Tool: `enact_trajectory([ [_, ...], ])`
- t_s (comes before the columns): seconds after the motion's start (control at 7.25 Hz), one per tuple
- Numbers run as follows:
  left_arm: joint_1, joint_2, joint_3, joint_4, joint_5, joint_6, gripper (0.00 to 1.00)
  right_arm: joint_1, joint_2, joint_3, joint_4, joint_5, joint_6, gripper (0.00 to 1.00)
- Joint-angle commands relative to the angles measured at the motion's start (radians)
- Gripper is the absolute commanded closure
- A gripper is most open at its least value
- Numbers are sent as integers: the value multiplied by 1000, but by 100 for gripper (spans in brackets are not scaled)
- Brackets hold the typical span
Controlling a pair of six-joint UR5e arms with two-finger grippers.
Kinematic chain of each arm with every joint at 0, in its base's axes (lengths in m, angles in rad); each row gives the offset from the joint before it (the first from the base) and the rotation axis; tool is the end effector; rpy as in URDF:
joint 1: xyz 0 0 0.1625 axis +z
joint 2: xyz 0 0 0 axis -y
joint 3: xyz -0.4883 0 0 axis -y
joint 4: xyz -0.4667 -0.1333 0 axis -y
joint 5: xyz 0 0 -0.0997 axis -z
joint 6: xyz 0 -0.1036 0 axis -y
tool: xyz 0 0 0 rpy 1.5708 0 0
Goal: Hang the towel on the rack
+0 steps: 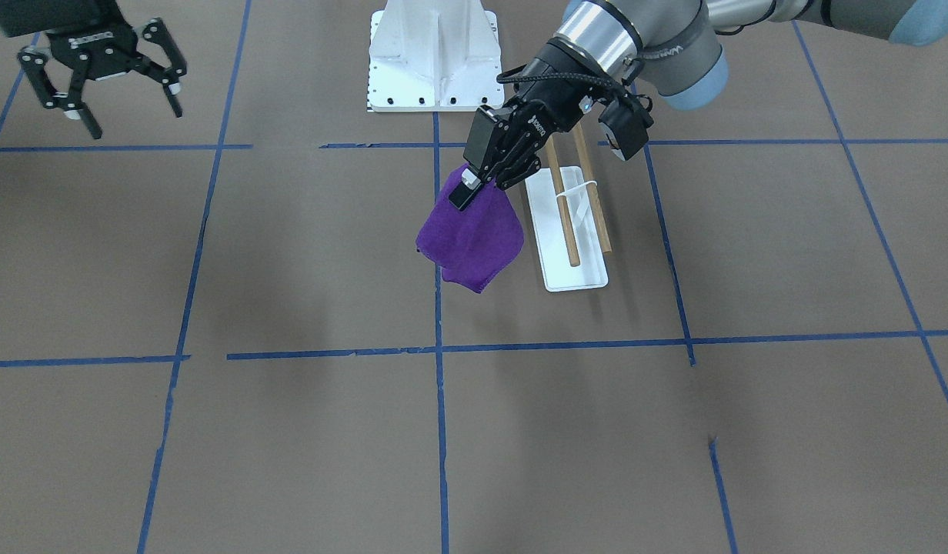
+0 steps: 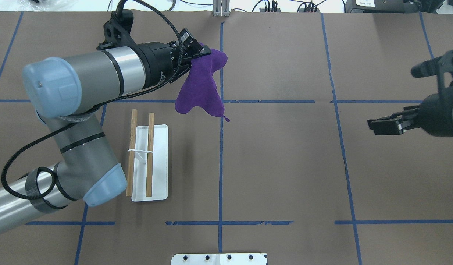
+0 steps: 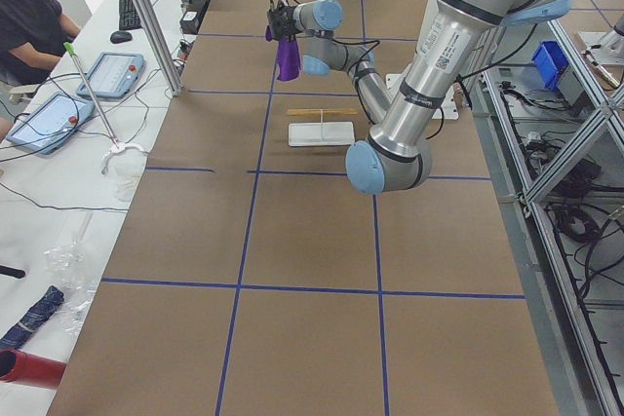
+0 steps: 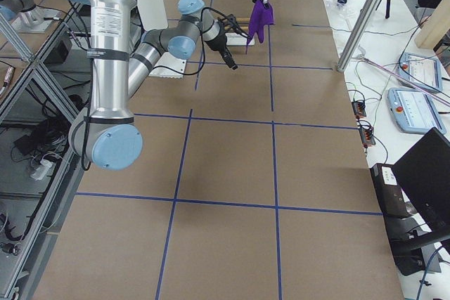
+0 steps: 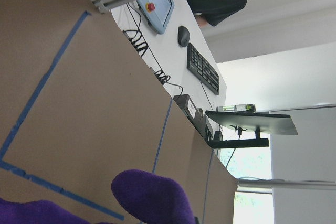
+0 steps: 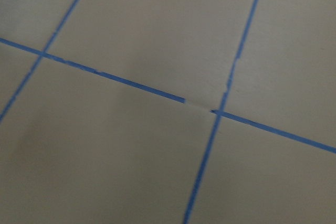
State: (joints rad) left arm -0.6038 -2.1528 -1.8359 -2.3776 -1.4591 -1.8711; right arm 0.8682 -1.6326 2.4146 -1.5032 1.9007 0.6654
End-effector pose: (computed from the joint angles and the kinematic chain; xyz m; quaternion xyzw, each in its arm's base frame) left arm 0.4707 -0.5006 0.1128 0.1484 0.7206 -0.3323 0.5902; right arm -0.2085 -0.4006 0.3108 0.2206 -0.3728 -0.0844 0.8973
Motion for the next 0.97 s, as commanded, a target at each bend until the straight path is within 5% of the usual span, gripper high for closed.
enact_trajectory([
  [0.0, 135, 20, -89, 221, 324, 30, 100, 237, 5, -98, -179, 179, -295, 0],
  [0.14, 194, 39, -167, 362, 418, 29, 100, 330, 10, -141, -259, 252, -394, 0],
  [0.41, 316, 184, -255, 417, 581, 18, 100, 461, 16, -270, -269, 438, -516, 0],
  [0.83, 420, 360, -255, 433, 733, -36, 100, 472, -16, -275, -302, 436, -511, 0],
])
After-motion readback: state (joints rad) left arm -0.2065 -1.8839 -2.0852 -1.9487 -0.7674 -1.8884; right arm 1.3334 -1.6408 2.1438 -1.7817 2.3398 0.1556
